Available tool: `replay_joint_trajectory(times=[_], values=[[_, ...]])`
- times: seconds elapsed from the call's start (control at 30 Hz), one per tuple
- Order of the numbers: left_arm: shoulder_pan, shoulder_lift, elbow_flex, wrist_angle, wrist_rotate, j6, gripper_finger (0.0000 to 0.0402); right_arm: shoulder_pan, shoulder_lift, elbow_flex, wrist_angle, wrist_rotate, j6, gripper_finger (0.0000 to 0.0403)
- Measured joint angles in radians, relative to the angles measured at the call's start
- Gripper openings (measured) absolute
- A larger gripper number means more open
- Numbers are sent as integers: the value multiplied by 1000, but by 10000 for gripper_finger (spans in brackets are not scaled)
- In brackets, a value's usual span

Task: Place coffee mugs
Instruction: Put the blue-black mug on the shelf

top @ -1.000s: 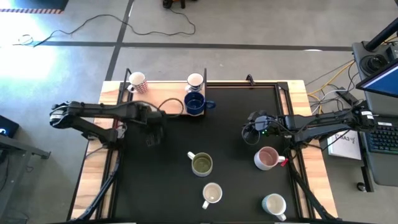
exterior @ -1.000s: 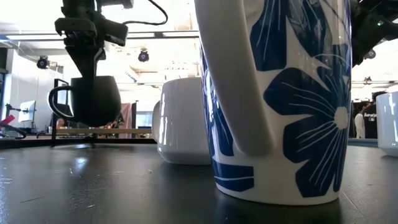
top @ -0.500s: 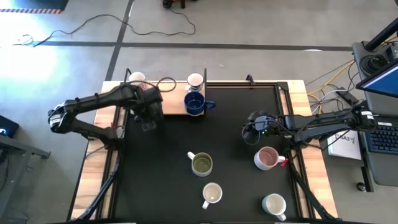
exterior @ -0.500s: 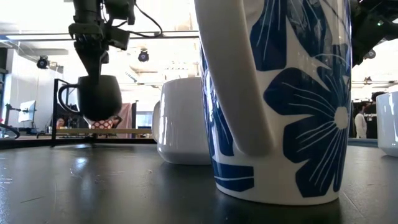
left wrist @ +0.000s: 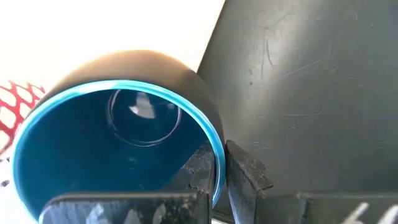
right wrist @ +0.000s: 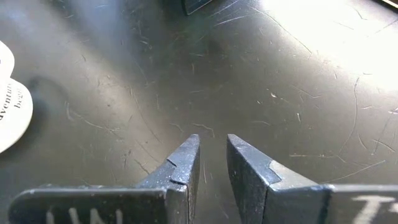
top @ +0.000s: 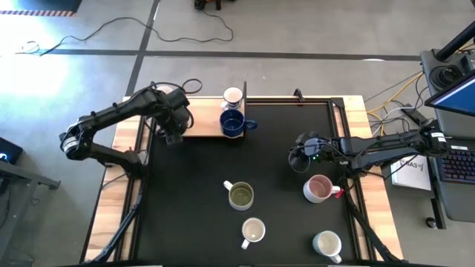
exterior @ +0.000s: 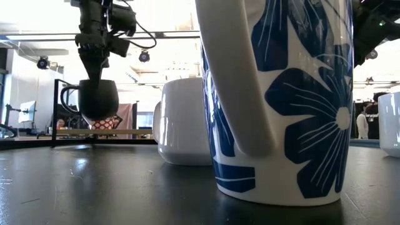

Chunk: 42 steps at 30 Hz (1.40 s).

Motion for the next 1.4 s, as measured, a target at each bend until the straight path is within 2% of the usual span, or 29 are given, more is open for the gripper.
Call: replay_joint_trajectory(times=[0.23, 0.67, 1.4], values=[[79, 32, 0, 12, 9, 154, 11, 0, 0, 0, 0, 0, 0, 68], [193, 47, -1, 11, 33, 277, 11, 0, 0, 0, 0, 0, 0, 68], [312, 47, -2, -41, 73, 337, 11, 0, 0, 0, 0, 0, 0, 68]])
